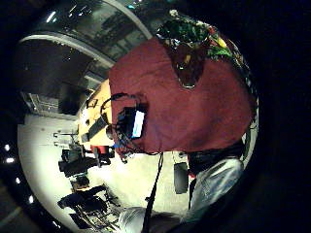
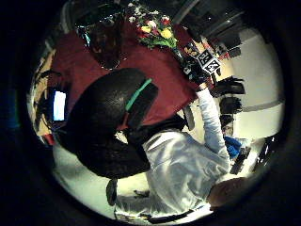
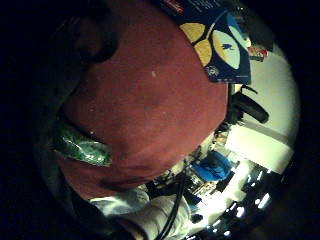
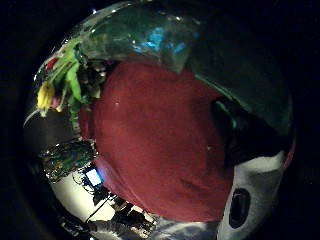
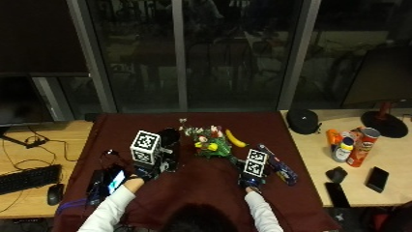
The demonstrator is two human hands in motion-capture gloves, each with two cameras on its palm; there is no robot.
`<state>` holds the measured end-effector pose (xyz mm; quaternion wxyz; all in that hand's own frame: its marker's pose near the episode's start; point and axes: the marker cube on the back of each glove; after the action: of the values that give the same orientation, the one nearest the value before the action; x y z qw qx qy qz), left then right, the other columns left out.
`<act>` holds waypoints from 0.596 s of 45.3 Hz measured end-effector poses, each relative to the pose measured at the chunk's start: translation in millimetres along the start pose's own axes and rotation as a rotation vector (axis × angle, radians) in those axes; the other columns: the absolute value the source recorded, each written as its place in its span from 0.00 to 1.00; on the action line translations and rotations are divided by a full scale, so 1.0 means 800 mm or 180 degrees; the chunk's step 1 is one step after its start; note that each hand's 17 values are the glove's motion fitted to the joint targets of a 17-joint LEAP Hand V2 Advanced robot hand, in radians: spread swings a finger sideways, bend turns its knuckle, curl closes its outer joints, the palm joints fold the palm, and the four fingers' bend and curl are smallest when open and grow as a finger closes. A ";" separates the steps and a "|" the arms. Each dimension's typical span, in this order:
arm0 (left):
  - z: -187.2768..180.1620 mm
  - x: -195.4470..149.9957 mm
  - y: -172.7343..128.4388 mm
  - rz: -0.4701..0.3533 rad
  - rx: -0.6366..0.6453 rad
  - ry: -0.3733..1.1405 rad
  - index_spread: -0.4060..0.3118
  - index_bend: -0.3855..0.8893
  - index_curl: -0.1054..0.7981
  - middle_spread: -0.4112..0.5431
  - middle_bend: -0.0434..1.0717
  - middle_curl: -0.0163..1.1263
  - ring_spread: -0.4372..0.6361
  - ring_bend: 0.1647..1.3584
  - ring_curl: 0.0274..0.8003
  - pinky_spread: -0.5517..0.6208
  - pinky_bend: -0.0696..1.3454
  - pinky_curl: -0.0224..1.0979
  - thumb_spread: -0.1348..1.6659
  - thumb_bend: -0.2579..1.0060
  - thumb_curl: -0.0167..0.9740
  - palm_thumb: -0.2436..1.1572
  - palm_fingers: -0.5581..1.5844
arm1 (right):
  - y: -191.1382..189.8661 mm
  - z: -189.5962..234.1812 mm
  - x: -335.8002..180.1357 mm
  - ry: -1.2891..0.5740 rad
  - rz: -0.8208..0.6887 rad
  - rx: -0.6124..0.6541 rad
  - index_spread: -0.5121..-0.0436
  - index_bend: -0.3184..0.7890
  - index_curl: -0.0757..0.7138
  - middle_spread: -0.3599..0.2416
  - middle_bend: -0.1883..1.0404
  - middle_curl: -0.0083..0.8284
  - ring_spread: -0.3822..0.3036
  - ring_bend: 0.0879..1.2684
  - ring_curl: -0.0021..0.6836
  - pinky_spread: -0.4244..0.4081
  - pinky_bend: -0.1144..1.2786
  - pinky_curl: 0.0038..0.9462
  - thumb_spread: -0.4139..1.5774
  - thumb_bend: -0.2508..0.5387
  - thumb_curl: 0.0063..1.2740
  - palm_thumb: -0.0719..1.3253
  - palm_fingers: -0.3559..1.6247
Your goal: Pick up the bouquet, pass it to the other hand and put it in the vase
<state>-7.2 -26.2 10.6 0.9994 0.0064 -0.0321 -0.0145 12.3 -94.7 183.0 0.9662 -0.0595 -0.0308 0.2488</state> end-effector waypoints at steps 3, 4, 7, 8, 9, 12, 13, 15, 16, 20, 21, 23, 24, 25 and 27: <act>-0.007 -0.004 0.001 -0.0028 0.0004 0.0016 0.71 0.40 0.31 0.83 0.22 0.24 0.81 0.43 0.28 0.79 0.47 0.30 0.64 0.19 0.30 0.28 0.24 | -0.003 -0.005 0.000 -0.0196 -0.0067 0.0172 0.73 0.48 0.33 0.50 0.38 0.49 0.33 0.45 0.54 0.27 0.61 0.39 0.78 0.48 0.29 0.63 0.70; -0.009 -0.005 0.001 -0.0036 0.0008 0.0019 0.71 0.40 0.31 0.83 0.22 0.24 0.82 0.43 0.28 0.79 0.47 0.30 0.65 0.19 0.30 0.28 0.24 | -0.005 -0.006 0.002 -0.0264 -0.0073 0.0186 0.73 0.46 0.34 0.48 0.41 0.51 0.32 0.45 0.55 0.25 0.62 0.40 0.78 0.52 0.30 0.67 0.75; -0.011 -0.010 0.000 -0.0065 0.0031 0.0023 0.71 0.40 0.31 0.83 0.22 0.25 0.82 0.42 0.28 0.79 0.46 0.30 0.65 0.19 0.31 0.29 0.24 | -0.013 -0.007 0.004 -0.0601 -0.0130 0.0201 0.73 0.42 0.37 0.41 0.46 0.54 0.30 0.47 0.58 0.21 0.60 0.40 0.76 0.52 0.31 0.70 0.80; -0.012 -0.012 -0.001 -0.0076 0.0035 0.0025 0.71 0.40 0.31 0.82 0.22 0.25 0.82 0.42 0.27 0.79 0.46 0.30 0.65 0.19 0.31 0.29 0.25 | -0.017 -0.006 0.004 -0.0771 -0.0167 0.0244 0.72 0.40 0.37 0.39 0.48 0.55 0.30 0.48 0.59 0.19 0.58 0.40 0.76 0.51 0.32 0.70 0.82; -0.012 -0.013 -0.001 -0.0085 0.0036 0.0032 0.71 0.40 0.31 0.82 0.22 0.25 0.82 0.42 0.27 0.79 0.46 0.30 0.65 0.19 0.31 0.29 0.25 | -0.019 -0.007 0.003 -0.0966 -0.0217 0.0323 0.71 0.40 0.37 0.36 0.50 0.57 0.29 0.50 0.61 0.19 0.57 0.40 0.75 0.50 0.32 0.70 0.83; -0.010 -0.015 -0.003 -0.0095 0.0017 0.0077 0.71 0.40 0.32 0.81 0.22 0.26 0.82 0.41 0.27 0.79 0.45 0.30 0.66 0.19 0.31 0.29 0.25 | -0.022 -0.011 -0.003 -0.1543 -0.0427 0.0603 0.72 0.40 0.39 0.33 0.57 0.60 0.27 0.58 0.65 0.18 0.57 0.42 0.75 0.51 0.32 0.73 0.89; -0.009 -0.015 -0.003 -0.0096 0.0005 0.0095 0.71 0.40 0.32 0.81 0.22 0.26 0.82 0.41 0.27 0.79 0.45 0.30 0.66 0.19 0.31 0.29 0.25 | -0.021 -0.012 -0.002 -0.1677 -0.0431 0.0635 0.72 0.40 0.39 0.32 0.58 0.61 0.26 0.59 0.66 0.18 0.57 0.42 0.75 0.50 0.32 0.73 0.88; -0.005 -0.015 -0.007 -0.0103 -0.0023 0.0129 0.71 0.40 0.32 0.81 0.22 0.26 0.82 0.41 0.27 0.79 0.45 0.30 0.66 0.19 0.31 0.29 0.25 | -0.020 -0.011 0.007 -0.1845 -0.0223 0.0586 0.69 0.51 0.45 0.32 0.64 0.64 0.26 0.62 0.69 0.18 0.55 0.42 0.74 0.46 0.31 0.72 0.94; -0.003 -0.015 -0.009 -0.0111 -0.0035 0.0144 0.71 0.41 0.33 0.81 0.22 0.26 0.82 0.41 0.27 0.79 0.44 0.30 0.67 0.19 0.30 0.29 0.25 | -0.018 -0.010 0.012 -0.1908 -0.0057 0.0531 0.69 0.55 0.47 0.32 0.67 0.66 0.27 0.63 0.69 0.18 0.53 0.42 0.73 0.43 0.31 0.70 0.96; -0.008 -0.017 -0.021 -0.0186 -0.0018 0.0231 0.70 0.41 0.34 0.80 0.22 0.27 0.83 0.40 0.27 0.80 0.43 0.30 0.67 0.19 0.30 0.29 0.26 | -0.003 -0.018 0.016 -0.2314 0.0330 0.0378 0.68 0.65 0.54 0.31 0.71 0.69 0.27 0.64 0.72 0.19 0.53 0.43 0.70 0.37 0.31 0.70 0.95; -0.012 -0.017 -0.025 -0.0209 0.0015 0.0278 0.70 0.41 0.34 0.80 0.22 0.27 0.83 0.40 0.27 0.80 0.43 0.29 0.67 0.19 0.30 0.29 0.26 | -0.002 -0.022 0.012 -0.2510 0.0277 0.0378 0.67 0.67 0.56 0.31 0.72 0.69 0.27 0.65 0.73 0.19 0.54 0.43 0.69 0.36 0.31 0.70 0.95; -0.022 -0.017 -0.035 -0.0245 0.0111 0.0431 0.70 0.41 0.34 0.80 0.22 0.27 0.83 0.40 0.27 0.80 0.43 0.30 0.67 0.19 0.31 0.29 0.26 | -0.008 -0.030 -0.002 -0.3049 -0.0059 0.0455 0.67 0.68 0.58 0.31 0.74 0.70 0.27 0.66 0.74 0.19 0.54 0.44 0.69 0.35 0.31 0.71 0.94; -0.028 -0.016 -0.040 -0.0253 0.0162 0.0541 0.69 0.42 0.34 0.80 0.23 0.28 0.83 0.39 0.27 0.81 0.42 0.29 0.67 0.19 0.31 0.29 0.25 | -0.014 -0.034 -0.010 -0.3341 -0.0291 0.0554 0.67 0.70 0.60 0.32 0.75 0.70 0.27 0.67 0.74 0.19 0.54 0.44 0.68 0.33 0.31 0.71 0.94; -0.035 -0.014 -0.045 -0.0250 0.0204 0.0675 0.69 0.42 0.35 0.80 0.23 0.28 0.83 0.39 0.27 0.81 0.42 0.29 0.67 0.19 0.31 0.29 0.25 | -0.020 -0.040 -0.018 -0.3606 -0.0509 0.0679 0.68 0.71 0.61 0.32 0.75 0.71 0.27 0.67 0.74 0.19 0.55 0.45 0.68 0.32 0.31 0.71 0.94; -0.048 -0.005 -0.054 -0.0202 0.0246 0.0985 0.69 0.42 0.35 0.80 0.23 0.28 0.83 0.39 0.27 0.81 0.40 0.29 0.68 0.19 0.31 0.29 0.26 | -0.021 -0.058 -0.032 -0.4004 -0.0813 0.0897 0.68 0.72 0.63 0.32 0.77 0.72 0.27 0.68 0.75 0.20 0.55 0.46 0.67 0.31 0.32 0.72 0.93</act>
<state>-9.5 -69.0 -28.5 0.9904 0.0481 0.1219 -0.0436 2.0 -126.7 138.8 0.7844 0.2285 -0.5638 0.1211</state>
